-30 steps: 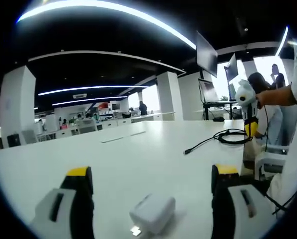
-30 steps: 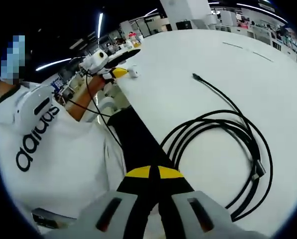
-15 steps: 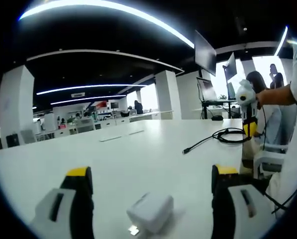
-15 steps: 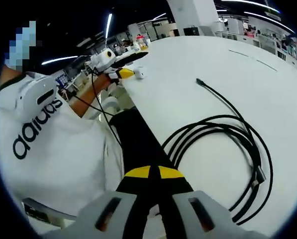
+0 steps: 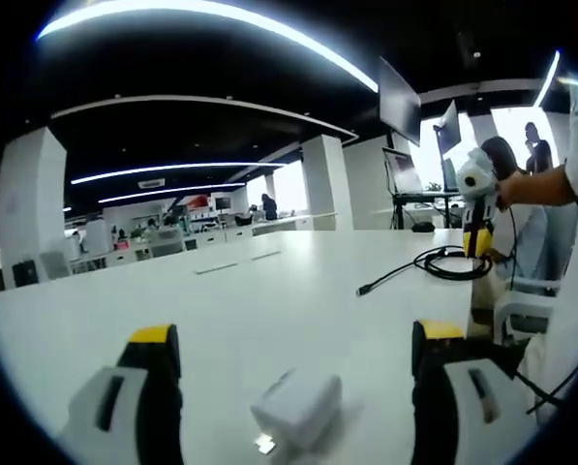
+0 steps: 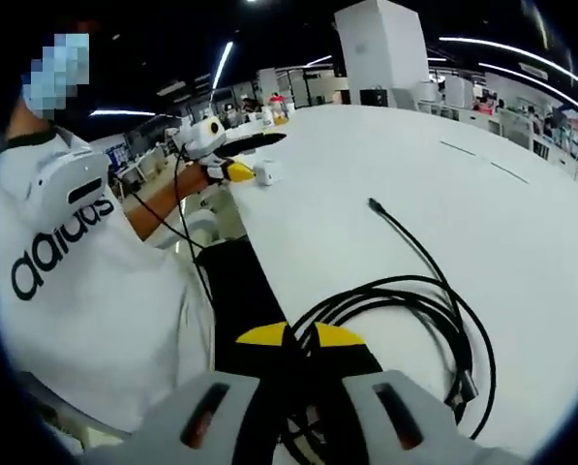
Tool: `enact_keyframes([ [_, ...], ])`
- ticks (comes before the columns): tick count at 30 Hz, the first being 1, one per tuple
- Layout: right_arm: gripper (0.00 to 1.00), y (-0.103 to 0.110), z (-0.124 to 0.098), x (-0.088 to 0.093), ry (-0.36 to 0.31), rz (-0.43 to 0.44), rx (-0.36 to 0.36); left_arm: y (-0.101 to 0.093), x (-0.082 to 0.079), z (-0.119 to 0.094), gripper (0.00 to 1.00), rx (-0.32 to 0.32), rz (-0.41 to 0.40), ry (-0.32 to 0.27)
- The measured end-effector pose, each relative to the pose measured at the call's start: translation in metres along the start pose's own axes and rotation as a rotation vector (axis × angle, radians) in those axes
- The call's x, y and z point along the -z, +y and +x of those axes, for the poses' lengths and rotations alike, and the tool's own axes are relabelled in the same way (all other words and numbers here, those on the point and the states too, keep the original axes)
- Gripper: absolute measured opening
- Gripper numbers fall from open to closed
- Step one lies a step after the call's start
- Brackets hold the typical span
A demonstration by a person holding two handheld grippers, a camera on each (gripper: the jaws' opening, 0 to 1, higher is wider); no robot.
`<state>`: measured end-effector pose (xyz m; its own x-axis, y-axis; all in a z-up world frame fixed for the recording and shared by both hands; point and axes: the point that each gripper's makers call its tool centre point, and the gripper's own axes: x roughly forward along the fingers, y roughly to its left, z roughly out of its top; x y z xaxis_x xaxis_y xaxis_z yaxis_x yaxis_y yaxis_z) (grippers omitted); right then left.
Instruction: Plug the desk Type‑C cable into the charger adapter.
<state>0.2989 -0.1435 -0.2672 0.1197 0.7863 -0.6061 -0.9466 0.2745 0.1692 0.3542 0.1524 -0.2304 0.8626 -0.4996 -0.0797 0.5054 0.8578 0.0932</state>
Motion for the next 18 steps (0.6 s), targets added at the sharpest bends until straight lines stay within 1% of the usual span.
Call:
enact_keyframes([
  [3,0.08,-0.005,0.007,-0.008,-0.035,-0.018,0.015,0.000,0.002,0.000,1.00,0.002,-0.001,0.005],
  [7,0.08,-0.015,0.018,-0.016,-0.049,-0.044,0.039,0.000,0.003,0.000,1.00,0.006,0.000,0.012],
  [11,0.08,-0.026,0.027,-0.025,-0.075,-0.047,0.050,0.000,0.006,0.000,1.00,0.009,0.001,0.021],
  [15,0.08,-0.033,0.035,-0.031,-0.090,-0.053,0.058,0.000,0.008,0.000,1.00,0.011,0.003,0.028],
  [18,0.08,-0.039,0.042,-0.034,-0.092,-0.075,0.074,0.001,0.009,0.000,1.00,0.011,0.002,0.028],
])
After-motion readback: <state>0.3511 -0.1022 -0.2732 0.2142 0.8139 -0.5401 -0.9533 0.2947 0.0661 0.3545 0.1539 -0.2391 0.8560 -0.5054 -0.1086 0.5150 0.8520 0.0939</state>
